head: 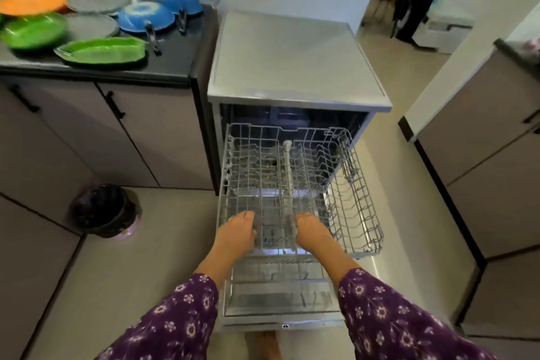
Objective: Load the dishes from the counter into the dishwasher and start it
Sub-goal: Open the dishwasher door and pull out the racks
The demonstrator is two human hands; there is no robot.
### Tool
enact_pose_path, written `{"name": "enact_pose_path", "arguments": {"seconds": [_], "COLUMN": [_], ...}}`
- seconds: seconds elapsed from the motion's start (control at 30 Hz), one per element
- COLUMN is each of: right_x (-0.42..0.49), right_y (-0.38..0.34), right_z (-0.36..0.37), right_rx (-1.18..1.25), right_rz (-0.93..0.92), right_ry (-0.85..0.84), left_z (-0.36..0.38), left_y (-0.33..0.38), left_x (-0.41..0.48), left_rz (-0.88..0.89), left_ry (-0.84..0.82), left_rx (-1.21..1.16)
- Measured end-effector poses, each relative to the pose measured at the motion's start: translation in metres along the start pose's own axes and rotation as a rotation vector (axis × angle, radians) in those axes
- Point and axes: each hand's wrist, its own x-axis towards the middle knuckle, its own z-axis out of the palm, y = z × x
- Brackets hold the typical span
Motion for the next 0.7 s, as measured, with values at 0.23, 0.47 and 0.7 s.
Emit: {"name": "enact_pose_path", "arguments": {"seconds": [0.23, 0.47, 0.7], "right_x": [0.002, 0.013, 0.029], "right_y": [-0.072, -0.158, -0.276], "right_z": [-0.106, -0.183, -0.234], "right_rx": [0.051, 0.046, 0.045], "right_rz": [-0.193, -0.467, -0.668], "right_ry": [0.123, 0.267, 0.351], "left_z": [-0.121, -0.206, -0.277], "left_y": [-0.016, -0.072, -0.154], "left_x": [-0.028, -0.056, -0.096], "left_rz": [-0.089, -0.323, -0.487], "left_ry": [0.259, 0.406, 0.587], "left_rx": [-0.001, 0.015, 0.005]}}
